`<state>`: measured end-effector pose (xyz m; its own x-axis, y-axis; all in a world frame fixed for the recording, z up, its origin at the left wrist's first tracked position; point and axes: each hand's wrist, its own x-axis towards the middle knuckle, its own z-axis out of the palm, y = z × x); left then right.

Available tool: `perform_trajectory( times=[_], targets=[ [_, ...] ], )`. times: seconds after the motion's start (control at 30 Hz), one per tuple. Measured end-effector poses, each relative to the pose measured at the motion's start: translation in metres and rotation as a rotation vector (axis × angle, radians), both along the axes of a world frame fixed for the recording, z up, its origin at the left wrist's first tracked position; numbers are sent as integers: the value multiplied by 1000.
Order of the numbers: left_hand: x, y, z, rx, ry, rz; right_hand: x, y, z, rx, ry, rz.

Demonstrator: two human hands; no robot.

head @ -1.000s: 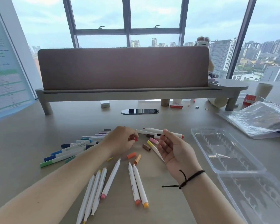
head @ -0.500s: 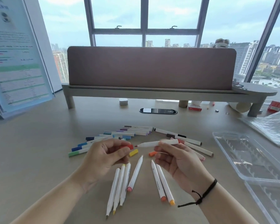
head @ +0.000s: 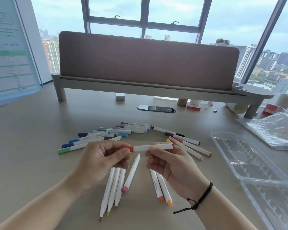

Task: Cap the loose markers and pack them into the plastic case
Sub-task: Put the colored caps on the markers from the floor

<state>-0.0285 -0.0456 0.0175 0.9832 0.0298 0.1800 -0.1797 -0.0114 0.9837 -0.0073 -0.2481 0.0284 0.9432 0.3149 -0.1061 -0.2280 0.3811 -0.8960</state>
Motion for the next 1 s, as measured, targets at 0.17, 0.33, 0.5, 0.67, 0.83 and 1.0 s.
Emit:
perform_trajectory(
  times=[0.17,0.33,0.5,0.67,0.83,1.0],
  targets=[
    [-3,-2,1,17,-26,7,-1,-2,1,1,6,3],
    [-6,-2,1,33,-76,-6,-2,-2,1,17,46,16],
    [-4,-2,0,55,-74,-14,0,-2,1,-3,29,21],
    [4,1,-3,100,-90,-23,3,-6,3,-264,-124,-20],
    [7,7,-7,125,-116,46,12,-13,-5,-793,-403,-164],
    [13,20,-8,180,-164,179,31,-39,-8,-1006,-363,-562]
  ],
)
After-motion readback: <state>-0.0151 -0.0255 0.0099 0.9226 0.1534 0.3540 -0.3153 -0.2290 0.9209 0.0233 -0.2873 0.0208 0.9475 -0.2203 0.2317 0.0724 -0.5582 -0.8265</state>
